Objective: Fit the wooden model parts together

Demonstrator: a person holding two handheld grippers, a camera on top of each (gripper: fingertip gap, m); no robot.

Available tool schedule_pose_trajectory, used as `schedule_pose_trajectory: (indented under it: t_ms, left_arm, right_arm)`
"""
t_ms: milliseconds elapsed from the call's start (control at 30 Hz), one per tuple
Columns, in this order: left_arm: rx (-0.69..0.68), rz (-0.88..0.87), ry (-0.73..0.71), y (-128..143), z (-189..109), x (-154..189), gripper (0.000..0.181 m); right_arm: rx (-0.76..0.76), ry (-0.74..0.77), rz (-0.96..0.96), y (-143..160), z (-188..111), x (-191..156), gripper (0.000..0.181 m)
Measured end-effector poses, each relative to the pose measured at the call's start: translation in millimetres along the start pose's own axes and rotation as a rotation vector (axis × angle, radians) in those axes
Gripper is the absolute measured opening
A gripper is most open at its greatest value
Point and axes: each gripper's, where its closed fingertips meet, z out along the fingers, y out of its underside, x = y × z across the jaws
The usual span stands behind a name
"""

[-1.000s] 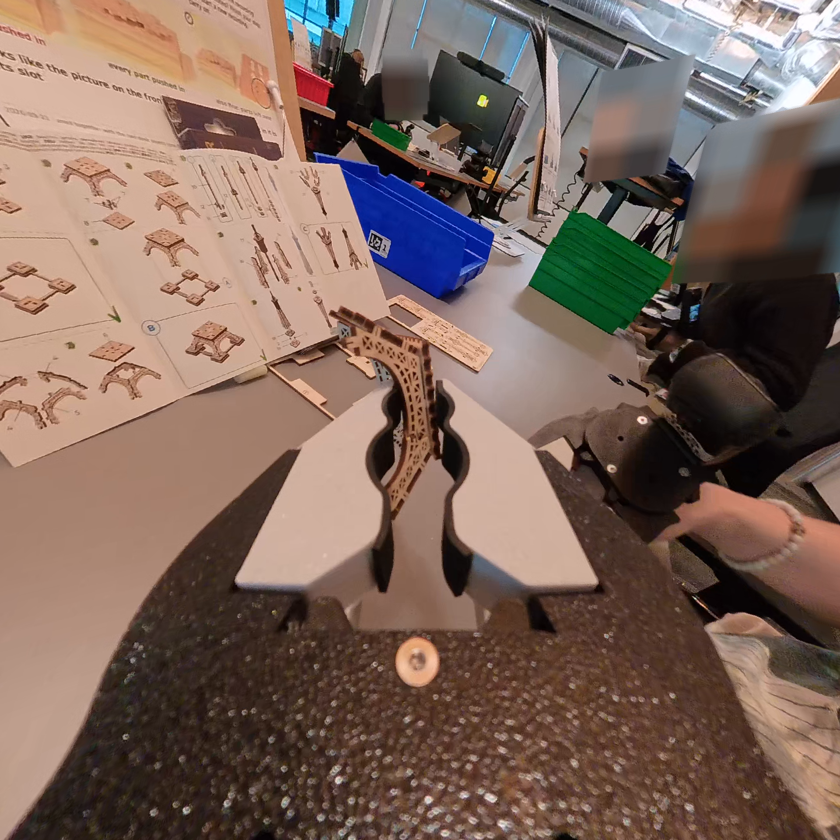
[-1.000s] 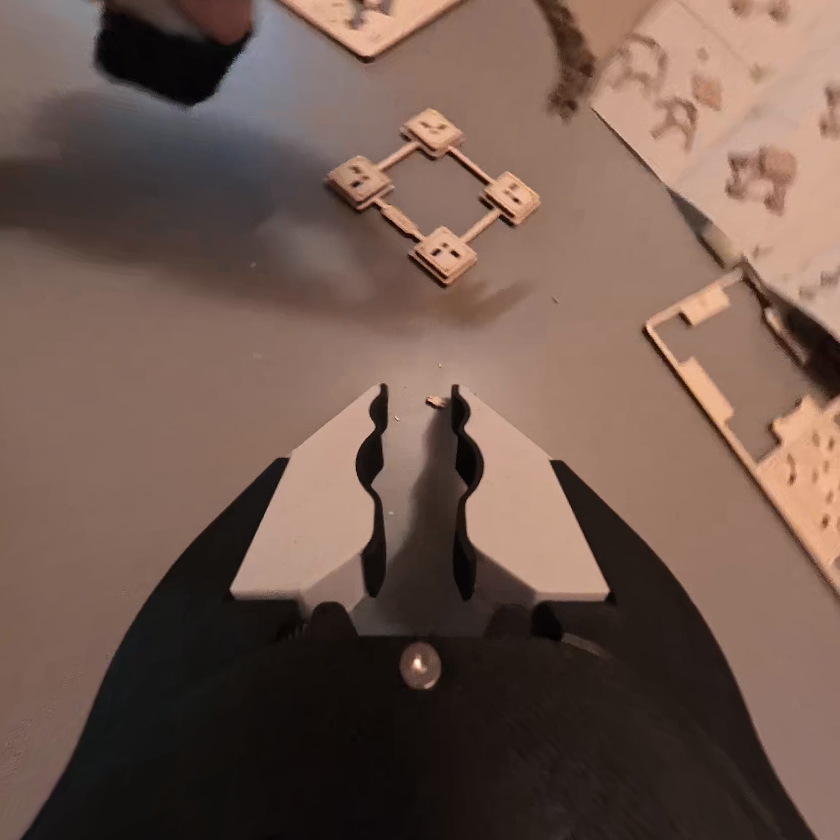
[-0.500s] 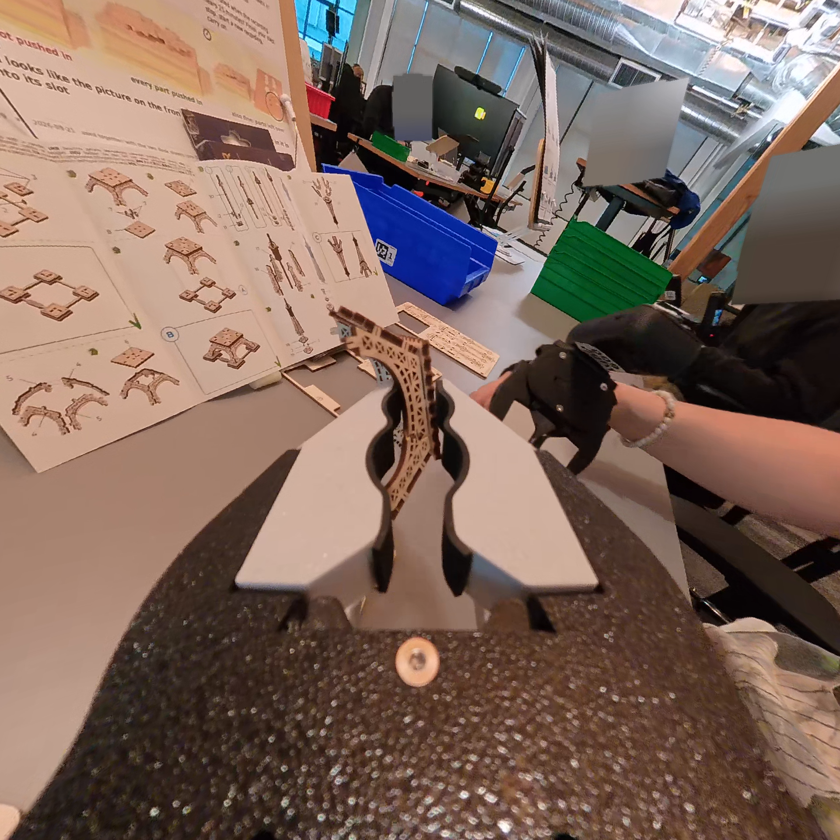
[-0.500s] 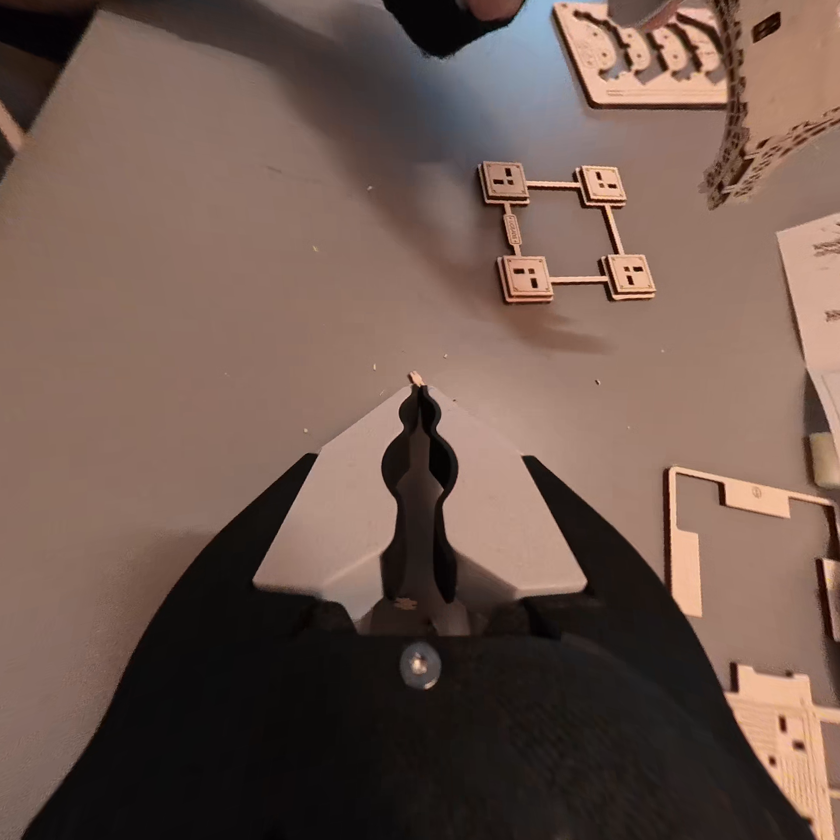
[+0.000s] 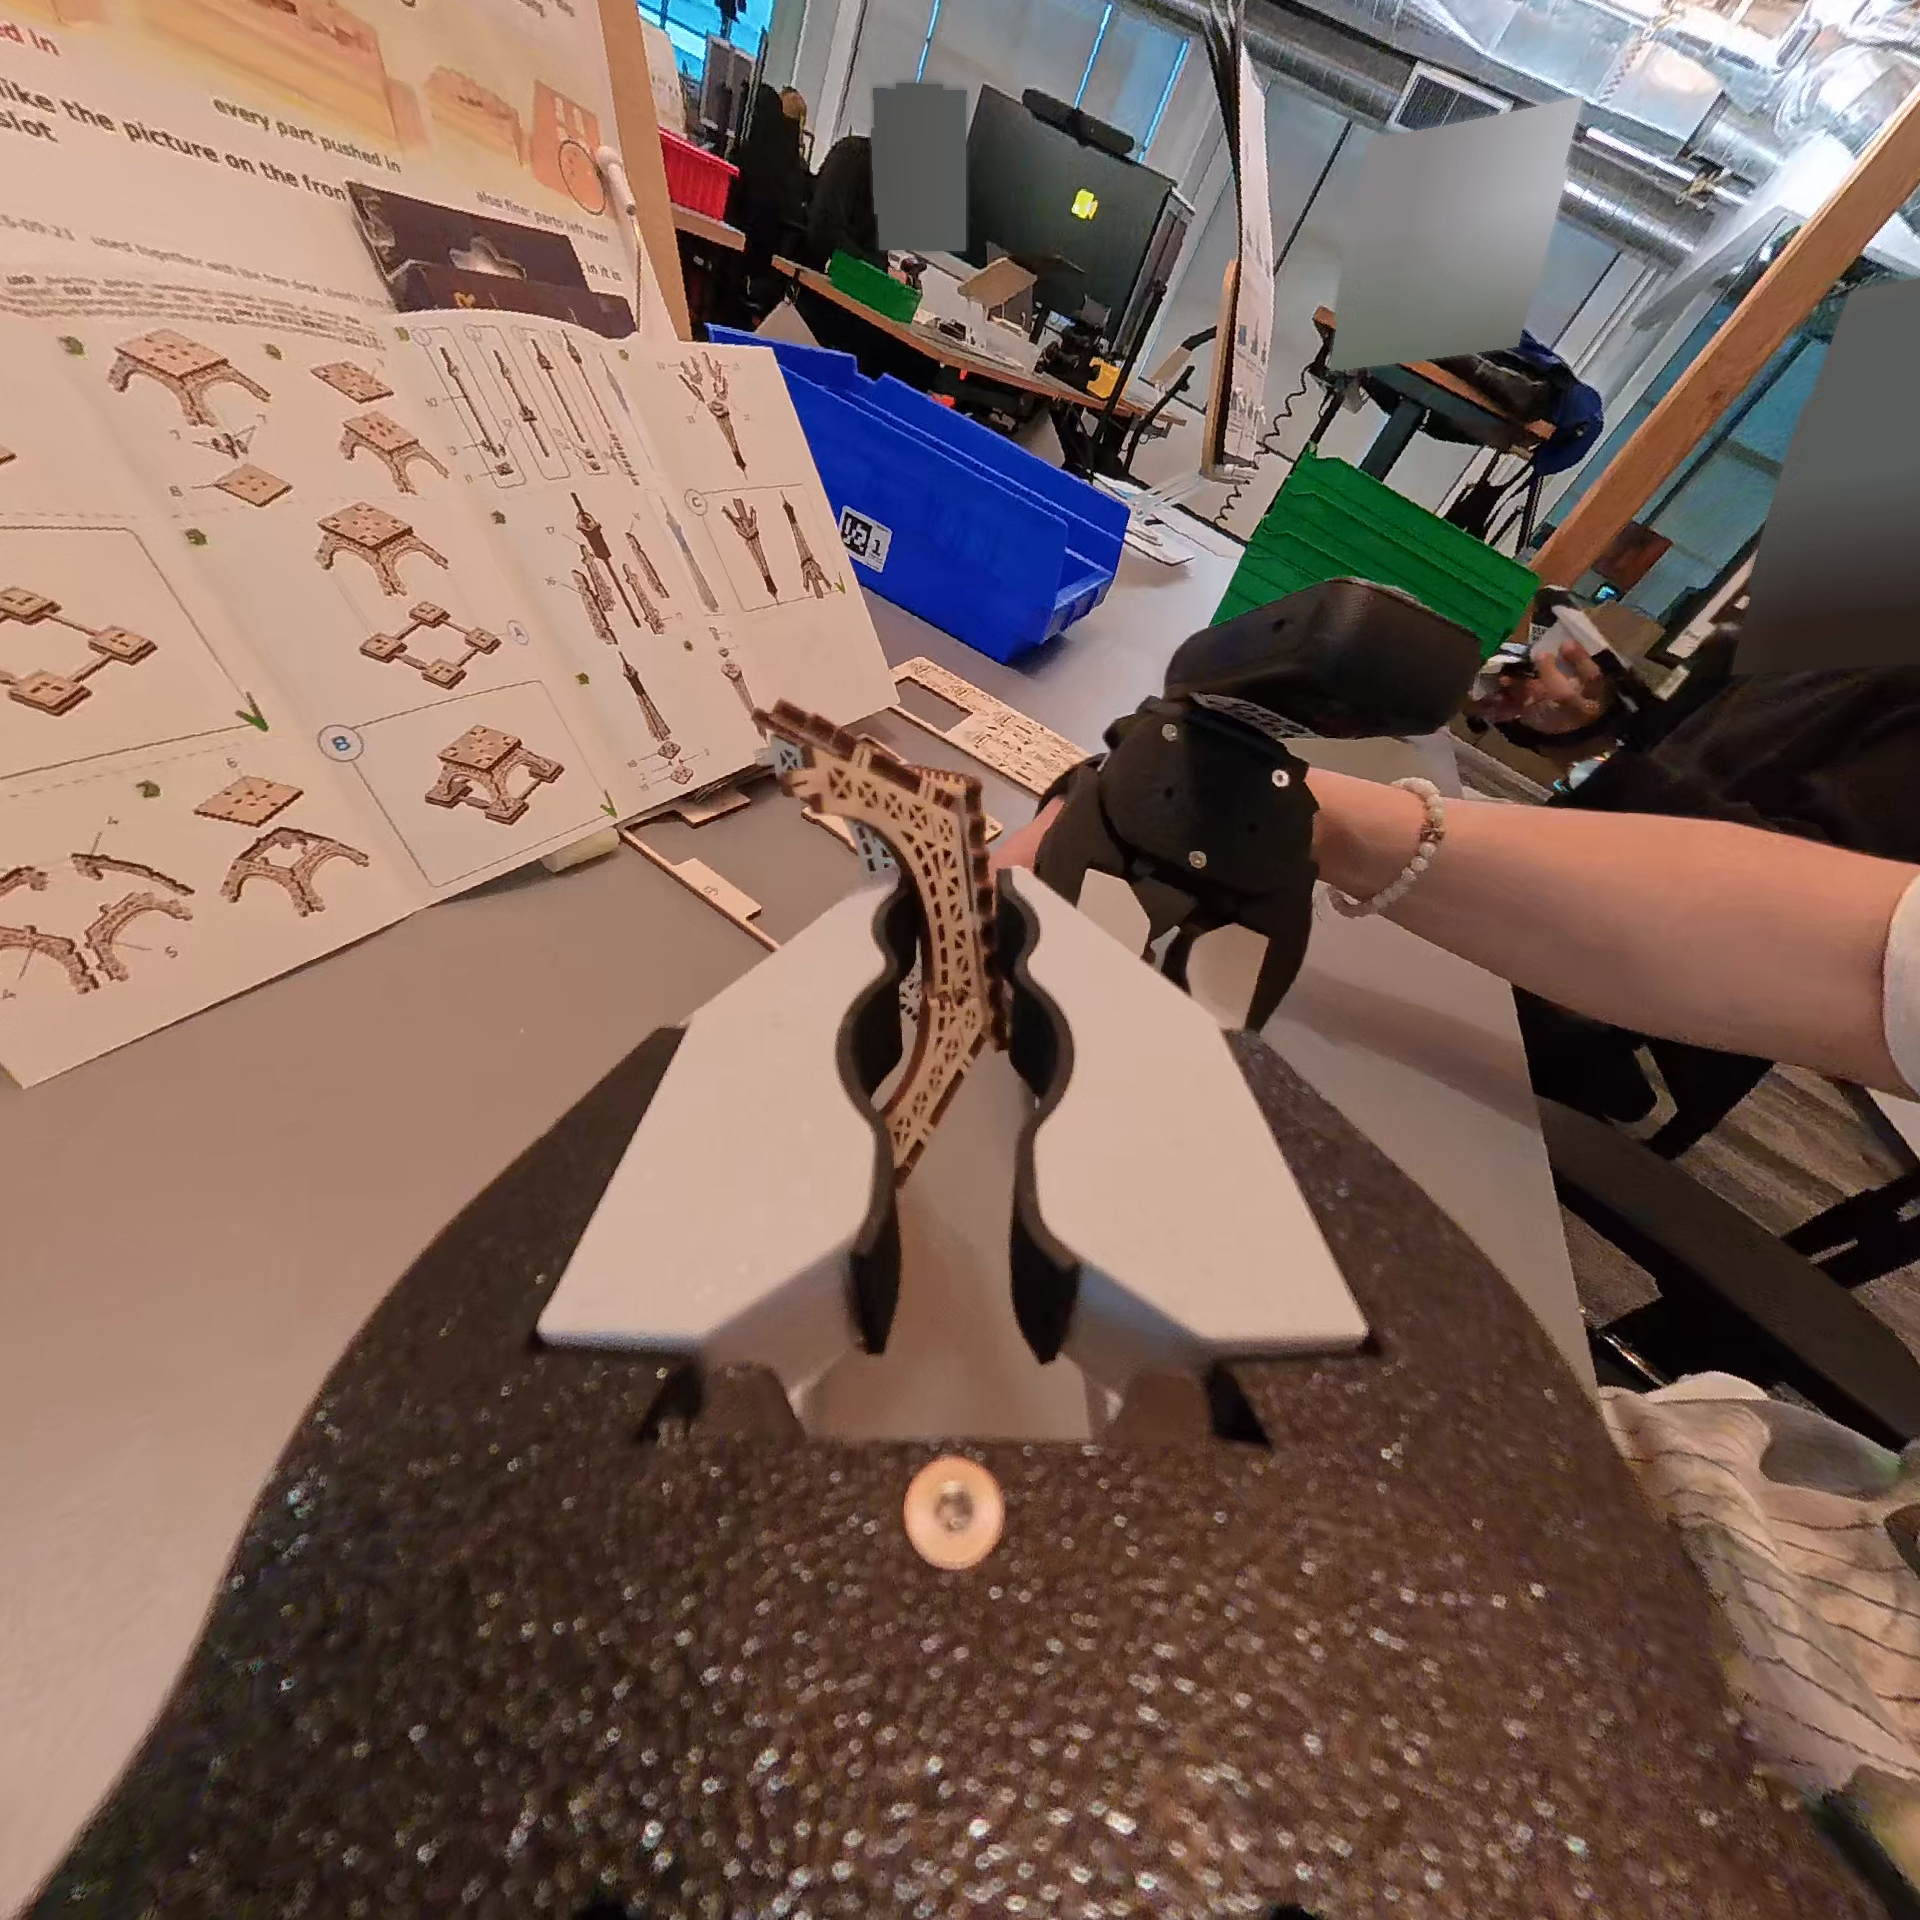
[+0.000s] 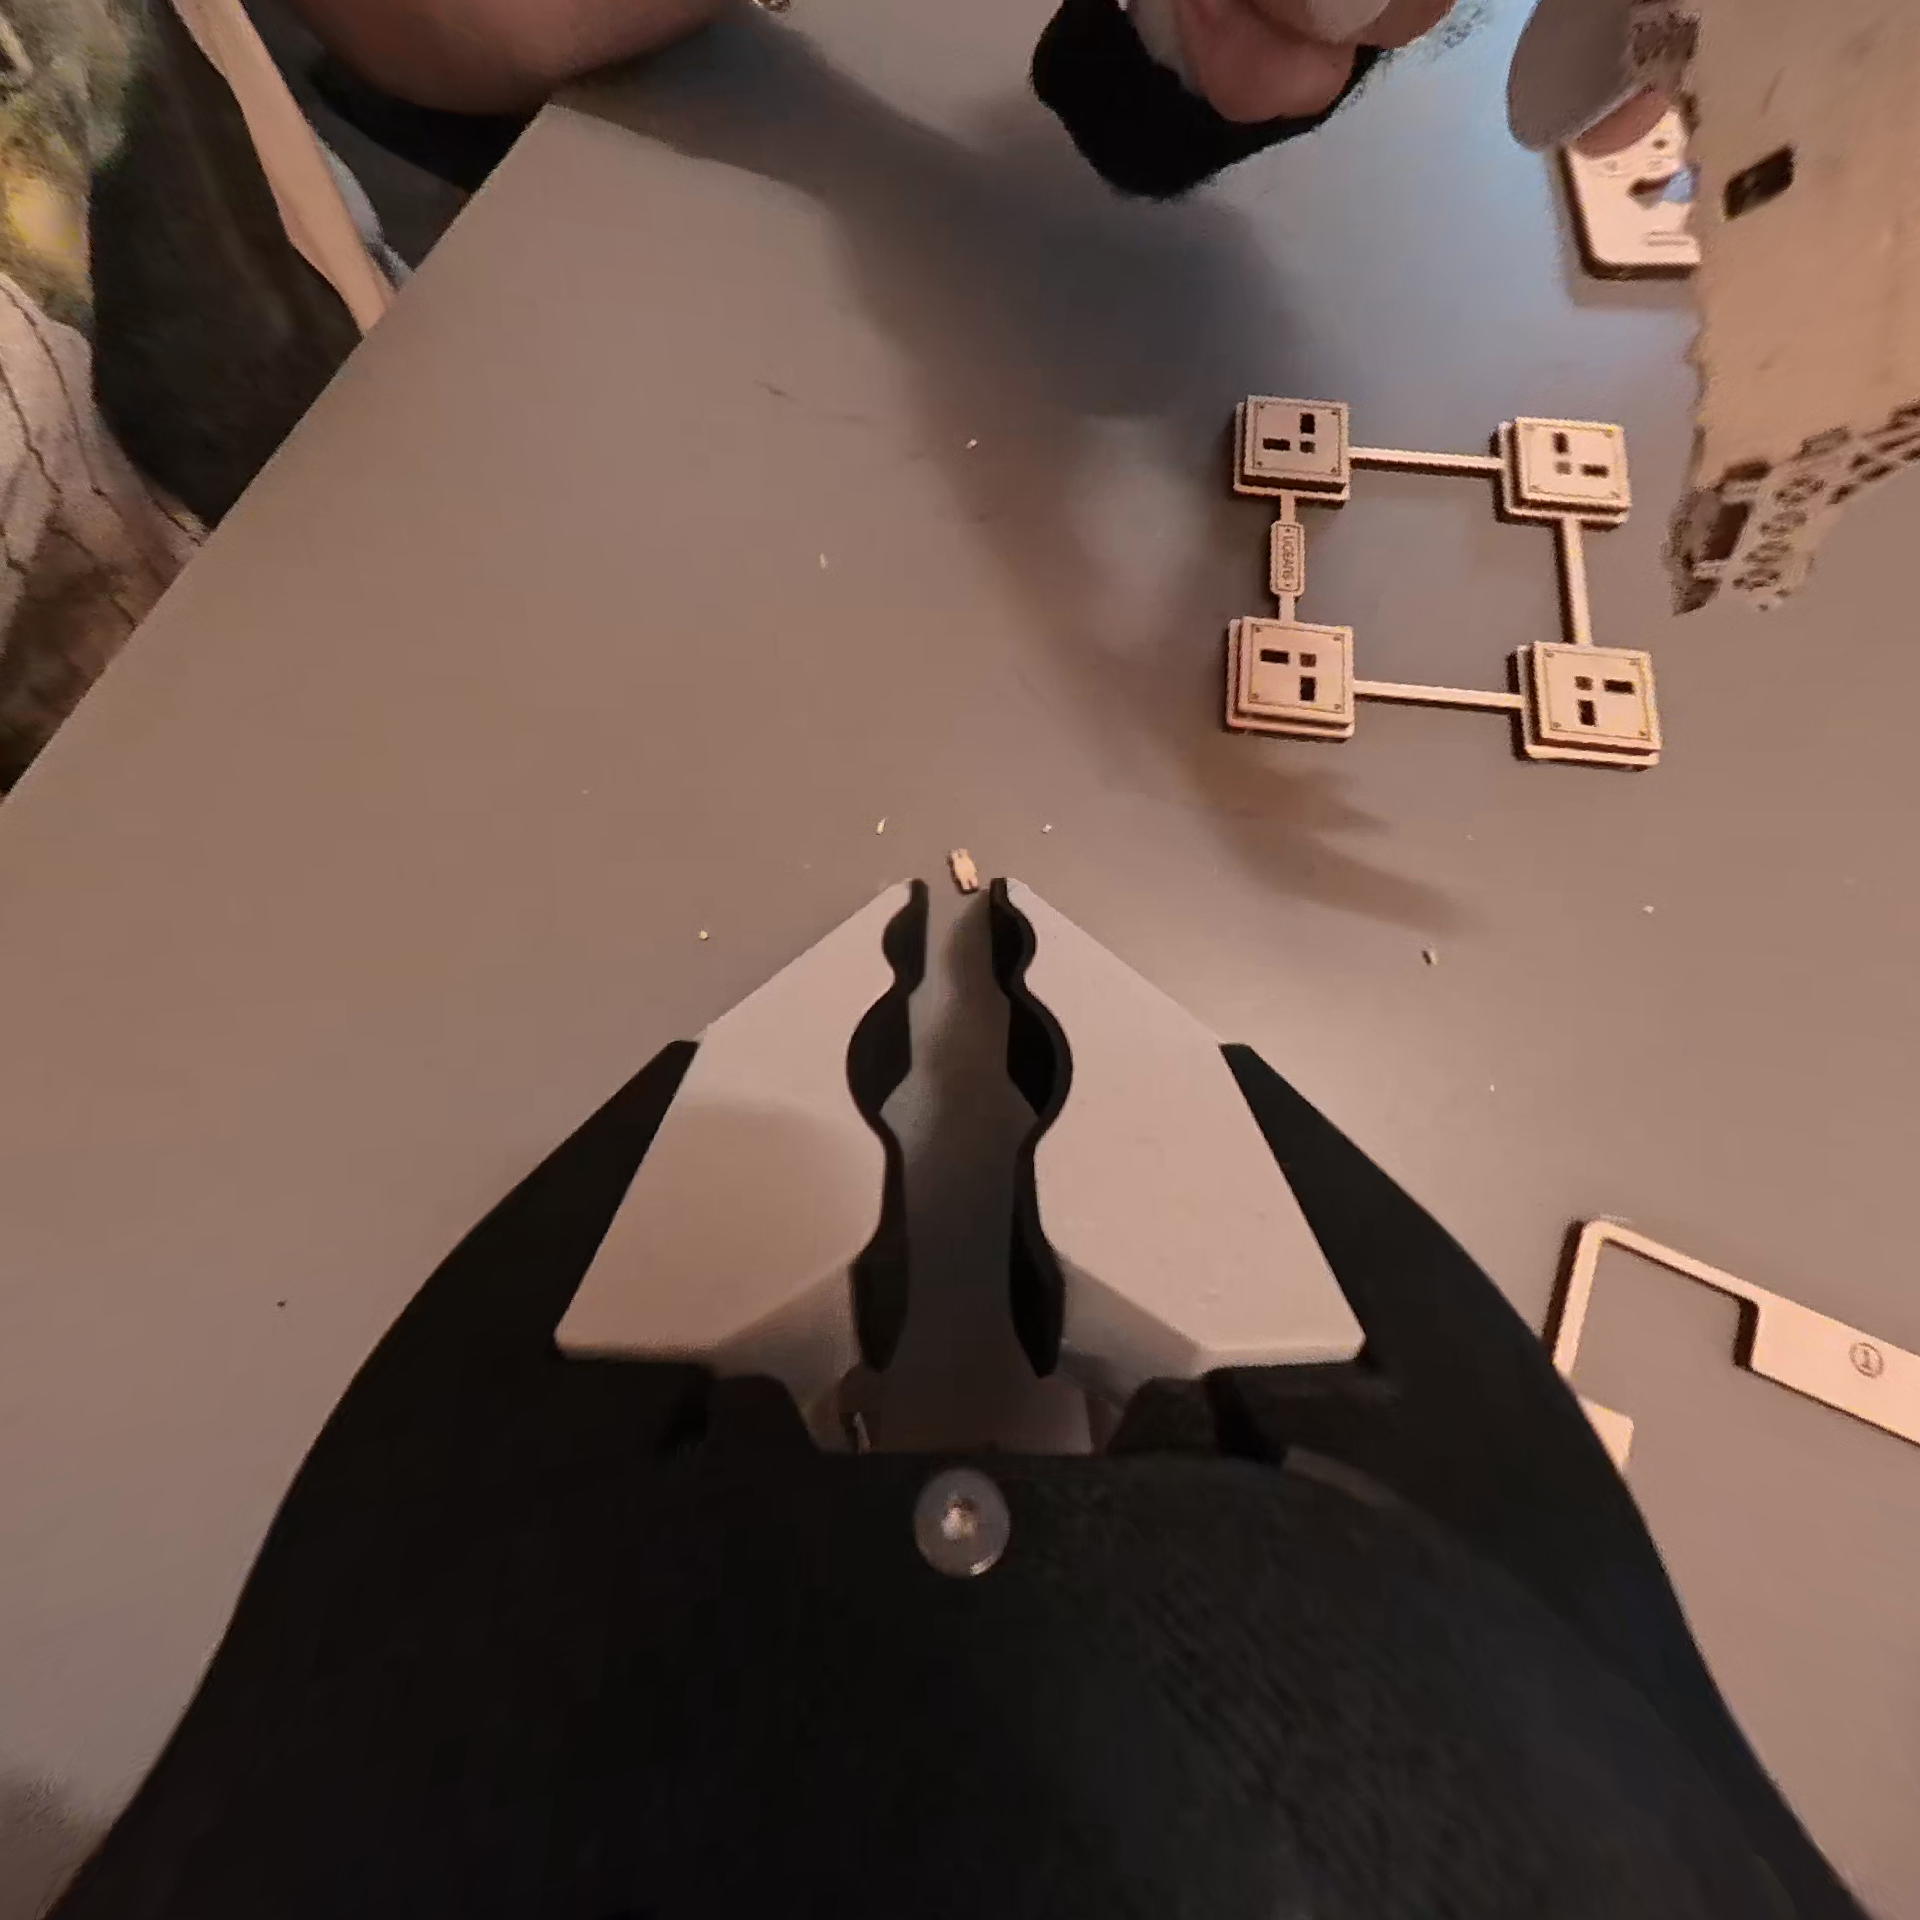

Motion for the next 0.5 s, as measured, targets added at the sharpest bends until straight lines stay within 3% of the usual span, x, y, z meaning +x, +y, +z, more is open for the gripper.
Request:
schedule_pose_trajectory:
  t_ms: [500]
  left_arm:
    - [-0.001, -0.003, 0.0, 0.2, -0.3, -0.8, 0.011]
  right_arm:
    - [-0.001, 0.026, 0.015, -2.4, 3.2, 4.5, 0.002]
